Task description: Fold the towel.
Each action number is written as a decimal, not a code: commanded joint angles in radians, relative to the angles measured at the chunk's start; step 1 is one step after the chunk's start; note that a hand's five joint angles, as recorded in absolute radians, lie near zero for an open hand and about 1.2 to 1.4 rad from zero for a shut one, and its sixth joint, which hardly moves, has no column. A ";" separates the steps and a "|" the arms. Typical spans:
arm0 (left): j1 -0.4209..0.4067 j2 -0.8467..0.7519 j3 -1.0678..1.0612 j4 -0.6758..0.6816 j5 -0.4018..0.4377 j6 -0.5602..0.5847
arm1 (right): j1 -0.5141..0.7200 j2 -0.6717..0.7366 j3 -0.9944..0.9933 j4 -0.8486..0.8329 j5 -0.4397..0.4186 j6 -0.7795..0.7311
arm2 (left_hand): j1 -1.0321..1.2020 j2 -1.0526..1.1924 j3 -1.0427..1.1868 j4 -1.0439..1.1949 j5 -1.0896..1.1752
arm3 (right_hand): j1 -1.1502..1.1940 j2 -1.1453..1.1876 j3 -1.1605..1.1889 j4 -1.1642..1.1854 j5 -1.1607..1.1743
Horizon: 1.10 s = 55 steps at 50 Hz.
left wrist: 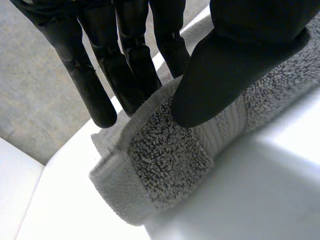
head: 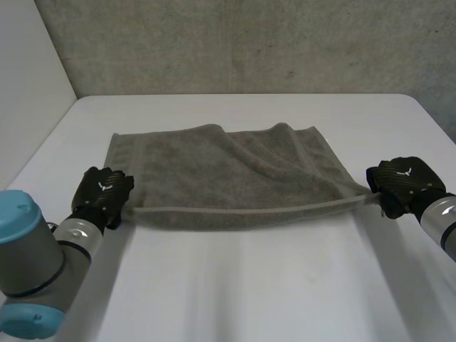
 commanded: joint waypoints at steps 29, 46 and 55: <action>0.069 0.042 0.134 -0.272 0.086 -0.007 | -0.049 0.072 -0.389 0.737 -0.084 -0.419 | 0.223 0.187 0.187 0.186 0.212 | 0.061 0.061 0.053 0.054 0.055; -0.023 -0.375 0.639 -0.090 -0.025 -0.009 | 0.131 0.405 -0.682 0.189 0.199 -0.127 | 0.223 0.187 0.187 0.186 0.212 | 0.061 0.061 0.053 0.054 0.055; -0.032 -0.456 0.686 -0.066 -0.023 -0.005 | 0.168 0.461 -0.705 0.074 0.267 -0.124 | -0.414 -0.450 -0.450 -0.450 -0.424 | -1.160 -1.161 -1.169 -1.168 -1.167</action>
